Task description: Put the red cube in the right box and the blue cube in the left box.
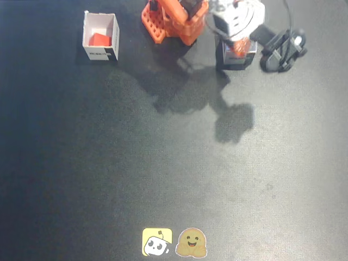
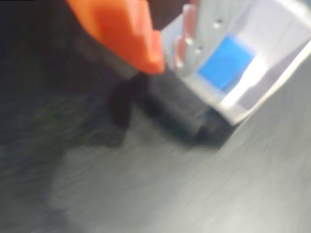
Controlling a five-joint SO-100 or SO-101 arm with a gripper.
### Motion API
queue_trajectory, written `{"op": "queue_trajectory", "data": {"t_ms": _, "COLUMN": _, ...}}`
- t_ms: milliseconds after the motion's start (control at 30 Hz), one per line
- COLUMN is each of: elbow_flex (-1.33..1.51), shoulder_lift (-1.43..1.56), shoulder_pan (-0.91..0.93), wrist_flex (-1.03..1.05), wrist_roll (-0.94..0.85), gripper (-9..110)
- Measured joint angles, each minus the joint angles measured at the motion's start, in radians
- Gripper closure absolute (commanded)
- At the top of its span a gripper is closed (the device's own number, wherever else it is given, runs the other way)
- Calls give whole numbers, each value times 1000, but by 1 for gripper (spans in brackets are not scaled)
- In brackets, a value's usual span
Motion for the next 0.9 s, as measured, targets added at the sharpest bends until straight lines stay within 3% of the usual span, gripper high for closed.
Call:
{"op": "queue_trajectory", "data": {"t_ms": 600, "elbow_flex": 0, "shoulder_lift": -54, "shoulder_pan": 673, "wrist_flex": -209, "wrist_roll": -209, "gripper": 101}}
{"op": "queue_trajectory", "data": {"t_ms": 900, "elbow_flex": 152, "shoulder_lift": 120, "shoulder_pan": 822, "wrist_flex": -261, "wrist_roll": -224, "gripper": 101}}
